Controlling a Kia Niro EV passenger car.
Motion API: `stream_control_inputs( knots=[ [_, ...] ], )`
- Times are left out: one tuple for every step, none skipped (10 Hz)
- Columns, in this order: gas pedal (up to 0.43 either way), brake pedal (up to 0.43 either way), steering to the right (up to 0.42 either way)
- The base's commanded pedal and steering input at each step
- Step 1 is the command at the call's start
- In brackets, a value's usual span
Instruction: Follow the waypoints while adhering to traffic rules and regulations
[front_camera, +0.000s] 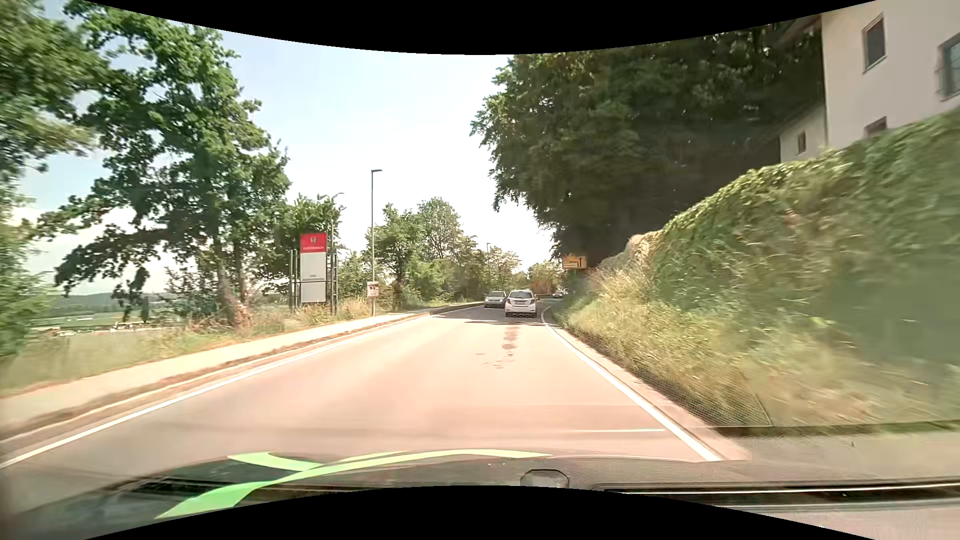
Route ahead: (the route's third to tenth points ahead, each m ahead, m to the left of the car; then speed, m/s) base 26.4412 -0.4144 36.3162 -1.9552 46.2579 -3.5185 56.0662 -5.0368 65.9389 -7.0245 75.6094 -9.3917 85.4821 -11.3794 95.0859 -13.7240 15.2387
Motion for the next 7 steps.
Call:
stream_control_inputs(
  knots=[
    [0.039, 0.000, 0.010],
    [0.047, 0.000, 0.010],
    [0.059, 0.000, 0.011],
    [0.067, 0.000, 0.011],
    [0.067, 0.000, 0.010],
    [0.067, 0.000, 0.011],
    [0.067, 0.000, 0.011]
  ],
)
